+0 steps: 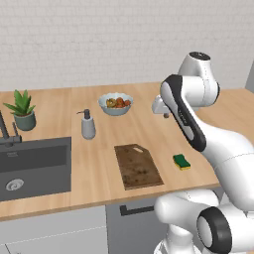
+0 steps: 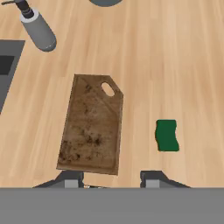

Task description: Pick up the sponge from the counter and clean the cutting board by briefly scrubbing or pressing down on the cutting board. Once finished, release the sponge.

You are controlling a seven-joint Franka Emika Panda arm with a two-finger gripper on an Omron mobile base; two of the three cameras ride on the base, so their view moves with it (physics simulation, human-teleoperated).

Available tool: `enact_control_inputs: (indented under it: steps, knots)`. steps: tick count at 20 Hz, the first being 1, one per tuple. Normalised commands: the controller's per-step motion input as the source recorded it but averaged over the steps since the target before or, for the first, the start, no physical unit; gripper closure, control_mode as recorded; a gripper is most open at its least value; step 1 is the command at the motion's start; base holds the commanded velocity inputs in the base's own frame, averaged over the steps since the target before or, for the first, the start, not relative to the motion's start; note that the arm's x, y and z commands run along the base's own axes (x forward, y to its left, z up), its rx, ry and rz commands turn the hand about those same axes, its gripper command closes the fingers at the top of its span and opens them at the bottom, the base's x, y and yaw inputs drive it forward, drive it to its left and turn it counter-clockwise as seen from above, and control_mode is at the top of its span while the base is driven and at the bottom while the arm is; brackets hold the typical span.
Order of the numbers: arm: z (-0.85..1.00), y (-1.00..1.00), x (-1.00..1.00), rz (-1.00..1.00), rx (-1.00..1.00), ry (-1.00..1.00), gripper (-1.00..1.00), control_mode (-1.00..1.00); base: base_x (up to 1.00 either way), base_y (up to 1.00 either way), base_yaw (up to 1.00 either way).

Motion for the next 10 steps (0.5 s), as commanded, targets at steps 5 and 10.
enact_control_inputs:
  steps: [5,10]
  knots:
    - [-0.12,0.0,-0.1,0.0,0.0,0.02,-1.0,-1.0,0.0,0.0,0.0]
    - [-0.98,-0.25,0.01,0.0,0.0,0.2,-1.0,-1.0,0.0,0.0,0.0]
